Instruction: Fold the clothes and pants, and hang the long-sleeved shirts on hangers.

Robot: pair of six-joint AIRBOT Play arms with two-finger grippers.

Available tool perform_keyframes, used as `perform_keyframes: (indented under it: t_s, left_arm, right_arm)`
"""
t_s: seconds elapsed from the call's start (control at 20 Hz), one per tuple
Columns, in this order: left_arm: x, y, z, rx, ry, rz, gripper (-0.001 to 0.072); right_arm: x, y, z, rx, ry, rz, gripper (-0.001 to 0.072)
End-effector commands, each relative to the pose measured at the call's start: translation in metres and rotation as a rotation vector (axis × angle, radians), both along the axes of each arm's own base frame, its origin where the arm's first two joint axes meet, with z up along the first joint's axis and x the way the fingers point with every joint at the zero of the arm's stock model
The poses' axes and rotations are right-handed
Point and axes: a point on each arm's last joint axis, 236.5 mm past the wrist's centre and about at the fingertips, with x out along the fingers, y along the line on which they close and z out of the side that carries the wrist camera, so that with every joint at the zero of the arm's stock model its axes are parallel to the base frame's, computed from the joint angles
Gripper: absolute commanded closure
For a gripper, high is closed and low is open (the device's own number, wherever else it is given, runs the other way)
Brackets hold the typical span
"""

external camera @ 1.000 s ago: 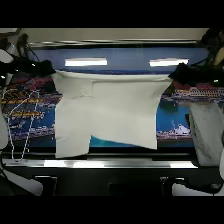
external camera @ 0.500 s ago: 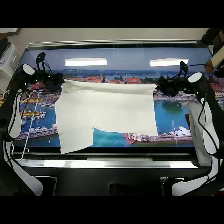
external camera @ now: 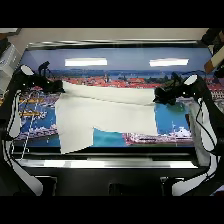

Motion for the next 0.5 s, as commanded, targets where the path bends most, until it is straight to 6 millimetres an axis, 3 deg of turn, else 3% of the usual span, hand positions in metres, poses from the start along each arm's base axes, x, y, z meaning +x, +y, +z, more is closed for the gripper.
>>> perform_keyframes:
  t_s: [0.0,0.2,0.25,0.3,0.35,0.4,0.45]
  left_arm:
    - [-0.020,-0.003,-0.003,-0.011,0.079,-0.034,0.0692]
    - [-0.024,-0.002,-0.008,-0.002,0.101,-0.042,0.0692]
    - [-0.024,-0.002,-0.009,-0.002,0.102,-0.041,0.0684]
    - [-0.023,-0.001,-0.010,-0.002,0.100,-0.039,0.0546]
    - [-0.023,-0.001,-0.009,-0.002,0.098,-0.037,0.0193]
    - [-0.023,0.002,-0.006,-0.003,0.097,-0.026,-0.0013]
    - [-0.024,0.007,0.000,-0.003,0.095,-0.023,-0.0013]
  right_arm:
    - [-0.009,0.001,-0.016,0.007,0.063,0.009,0.0679]
    - [-0.012,0.001,-0.036,0.011,0.104,0.000,0.0677]
    - [-0.012,0.001,-0.040,0.009,0.110,-0.001,0.0627]
    - [-0.010,-0.001,-0.041,0.002,0.106,-0.007,0.0516]
    - [-0.008,-0.003,-0.038,0.000,0.100,-0.027,0.0353]
    - [-0.004,-0.007,-0.031,0.000,0.091,-0.062,0.0224]
    - [-0.002,-0.014,-0.020,0.000,0.078,-0.100,0.0212]
